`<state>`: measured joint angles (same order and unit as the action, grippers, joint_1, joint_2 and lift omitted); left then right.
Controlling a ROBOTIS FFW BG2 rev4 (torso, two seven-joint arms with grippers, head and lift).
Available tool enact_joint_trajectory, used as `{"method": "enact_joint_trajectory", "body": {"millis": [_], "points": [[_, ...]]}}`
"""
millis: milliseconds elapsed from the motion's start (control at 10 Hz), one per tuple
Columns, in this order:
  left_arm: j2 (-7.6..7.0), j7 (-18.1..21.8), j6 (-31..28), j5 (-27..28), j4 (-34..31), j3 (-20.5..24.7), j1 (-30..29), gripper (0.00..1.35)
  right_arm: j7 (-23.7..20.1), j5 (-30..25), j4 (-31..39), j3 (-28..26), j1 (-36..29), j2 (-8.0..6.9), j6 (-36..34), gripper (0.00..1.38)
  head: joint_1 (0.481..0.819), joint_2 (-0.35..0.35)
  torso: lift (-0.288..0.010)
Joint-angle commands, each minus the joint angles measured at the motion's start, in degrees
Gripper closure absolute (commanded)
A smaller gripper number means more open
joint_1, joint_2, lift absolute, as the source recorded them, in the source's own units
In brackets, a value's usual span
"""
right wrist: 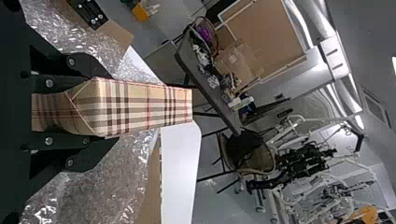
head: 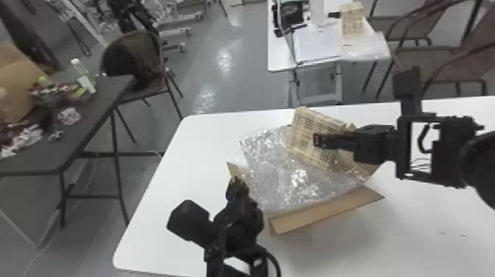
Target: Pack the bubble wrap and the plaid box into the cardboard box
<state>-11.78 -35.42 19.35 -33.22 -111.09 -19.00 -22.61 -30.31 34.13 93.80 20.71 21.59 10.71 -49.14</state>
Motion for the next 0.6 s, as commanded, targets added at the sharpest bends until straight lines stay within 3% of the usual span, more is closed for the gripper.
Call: {"method": "enact_joint_trajectory", "body": {"millis": [0,100,200,400,500], "points": [[0.0,0.0,0.0,0.0,0.0,0.0,-0.1,1.22,-0.4,0.9,-2.2,0.2,0.7,-0.17,-2.3,0.78,0.695,0.315,-0.099],[0.0,0.0,0.2,0.0,0.0,0.0,-0.2,1.22,-1.4,0.9,-2.6,-0.6,0.5,-0.34,-1.1,0.34,0.695,0.316,-0.099],[0.0,0.0,0.2,0.0,0.0,0.0,-0.2,1.22,-1.8,0.0,-1.7,-2.3,-0.1,-0.43,0.4,0.07,0.695,0.316,-0.099],[-0.09,0.0,0.3,0.0,0.0,0.0,-0.2,1.22,-1.8,-7.6,3.7,-7.5,-2.6,-1.75,3.3,0.14,0.695,0.3,-0.099],[-0.09,0.0,0.3,0.0,0.0,0.0,-0.2,1.22,-1.6,-12.2,6.3,-10.4,-5.4,-2.71,10.0,0.16,0.695,0.278,-0.099]]}}
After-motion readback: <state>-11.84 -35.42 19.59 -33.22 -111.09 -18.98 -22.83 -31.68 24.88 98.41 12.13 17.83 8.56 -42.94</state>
